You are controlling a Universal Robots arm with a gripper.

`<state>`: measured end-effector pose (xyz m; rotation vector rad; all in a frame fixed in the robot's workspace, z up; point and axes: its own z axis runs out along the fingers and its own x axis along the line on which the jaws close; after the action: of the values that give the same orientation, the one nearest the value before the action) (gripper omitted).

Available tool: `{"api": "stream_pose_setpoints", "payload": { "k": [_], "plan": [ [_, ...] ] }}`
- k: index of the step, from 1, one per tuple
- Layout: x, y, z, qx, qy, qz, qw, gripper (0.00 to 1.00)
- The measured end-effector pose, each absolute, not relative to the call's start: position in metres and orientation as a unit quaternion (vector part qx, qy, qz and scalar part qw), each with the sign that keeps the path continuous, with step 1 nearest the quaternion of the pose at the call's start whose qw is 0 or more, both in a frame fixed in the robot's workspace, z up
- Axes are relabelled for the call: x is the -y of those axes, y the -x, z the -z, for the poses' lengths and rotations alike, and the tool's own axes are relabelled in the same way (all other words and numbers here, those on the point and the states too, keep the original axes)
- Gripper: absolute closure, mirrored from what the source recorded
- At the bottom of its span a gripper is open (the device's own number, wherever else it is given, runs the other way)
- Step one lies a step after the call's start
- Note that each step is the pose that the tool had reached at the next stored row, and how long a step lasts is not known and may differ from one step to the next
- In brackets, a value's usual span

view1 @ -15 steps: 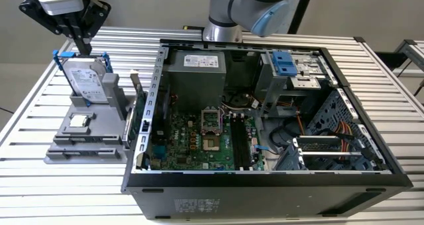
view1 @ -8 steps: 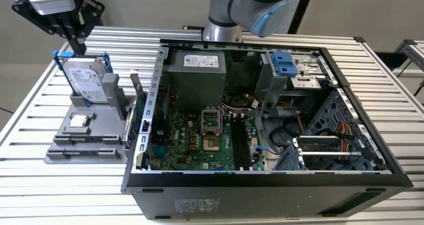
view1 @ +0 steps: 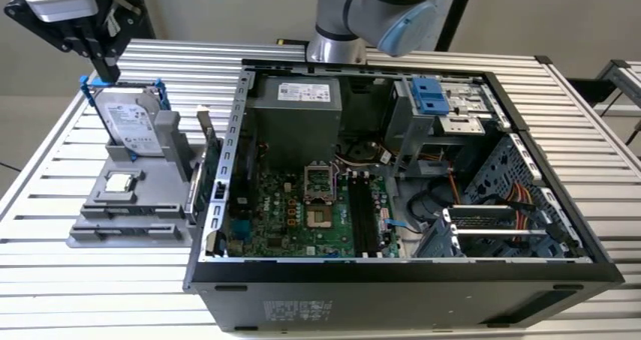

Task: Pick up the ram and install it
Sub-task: 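Reach for the ram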

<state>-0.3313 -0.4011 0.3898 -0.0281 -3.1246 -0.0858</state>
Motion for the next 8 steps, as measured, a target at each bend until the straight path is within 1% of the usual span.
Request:
{"api": "stream_pose_setpoints", "payload": {
  "k": [8],
  "plan": [
    [0.4011, 0.3373, -0.3898, 1.0, 0.009, 0.027, 0.008, 1.0]
  ]
}}
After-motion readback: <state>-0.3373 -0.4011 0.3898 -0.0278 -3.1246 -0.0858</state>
